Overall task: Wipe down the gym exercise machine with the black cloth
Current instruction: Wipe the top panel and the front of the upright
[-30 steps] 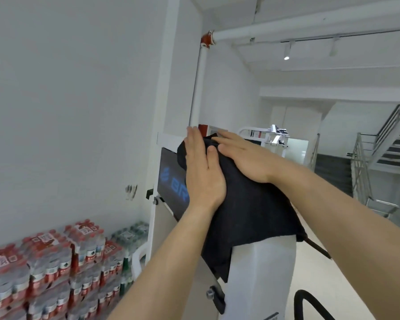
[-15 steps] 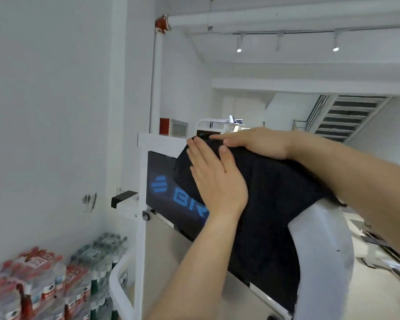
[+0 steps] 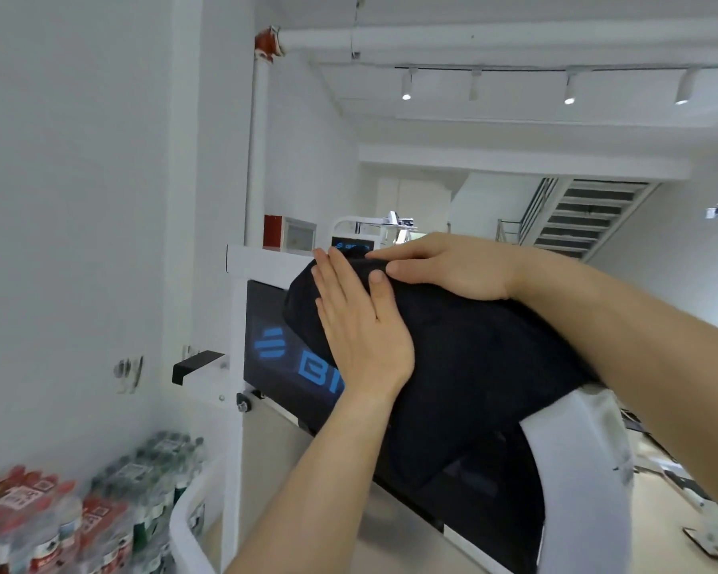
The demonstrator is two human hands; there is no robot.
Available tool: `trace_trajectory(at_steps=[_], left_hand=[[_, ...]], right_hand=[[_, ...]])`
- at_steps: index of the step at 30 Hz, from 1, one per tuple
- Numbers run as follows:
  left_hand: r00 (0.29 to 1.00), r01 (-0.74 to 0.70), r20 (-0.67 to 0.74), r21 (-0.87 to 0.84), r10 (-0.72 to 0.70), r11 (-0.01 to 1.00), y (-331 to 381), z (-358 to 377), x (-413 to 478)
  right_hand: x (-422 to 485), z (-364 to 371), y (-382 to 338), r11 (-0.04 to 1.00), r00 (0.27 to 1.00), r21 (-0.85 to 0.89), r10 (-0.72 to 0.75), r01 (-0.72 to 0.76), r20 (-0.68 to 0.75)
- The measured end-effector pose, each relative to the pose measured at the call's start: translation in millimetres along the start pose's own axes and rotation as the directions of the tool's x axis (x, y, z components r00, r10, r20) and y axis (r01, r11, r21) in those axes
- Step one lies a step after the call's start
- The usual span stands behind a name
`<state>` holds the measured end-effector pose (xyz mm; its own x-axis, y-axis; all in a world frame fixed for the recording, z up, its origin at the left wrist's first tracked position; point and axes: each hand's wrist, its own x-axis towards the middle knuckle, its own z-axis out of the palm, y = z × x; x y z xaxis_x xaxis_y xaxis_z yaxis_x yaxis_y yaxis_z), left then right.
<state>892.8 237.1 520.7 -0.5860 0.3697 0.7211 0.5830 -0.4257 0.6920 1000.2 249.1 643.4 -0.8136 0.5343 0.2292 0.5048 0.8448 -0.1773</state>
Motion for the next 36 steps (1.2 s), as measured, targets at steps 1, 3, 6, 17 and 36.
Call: trace_trajectory(at_steps=[1,3,6,17,36], left_hand=[[1.000,-0.024,0.004,0.005,0.024,1.000,0.2,-1.4,1.7],[0.990,-0.138,-0.013,0.047,0.139,0.989,0.8,-6.5,8.1],[0.900,-0.436,0.028,0.073,0.435,0.897,-5.0,-16.0,26.3],[0.640,-0.748,0.255,-0.009,0.725,0.664,-69.1,-40.5,100.4],[0.588,-0.785,0.333,0.014,0.737,0.619,-113.0,-60.2,148.8]], right_hand=[[-3.6,-0.1,-2.5,0.999,0.999,-0.042,-0.007,0.005,-0.045],[-12.0,-1.5,-9.2,0.994,0.993,-0.113,-0.007,-0.006,-0.117],[-21.0,3.5,-21.6,0.961,0.981,-0.263,0.035,-0.085,-0.190],[21.2,67.3,-49.9,0.484,0.882,-0.779,-0.032,-0.398,-0.471],[74.6,108.9,-59.5,0.408,0.746,-0.704,-0.079,-0.581,-0.662]])
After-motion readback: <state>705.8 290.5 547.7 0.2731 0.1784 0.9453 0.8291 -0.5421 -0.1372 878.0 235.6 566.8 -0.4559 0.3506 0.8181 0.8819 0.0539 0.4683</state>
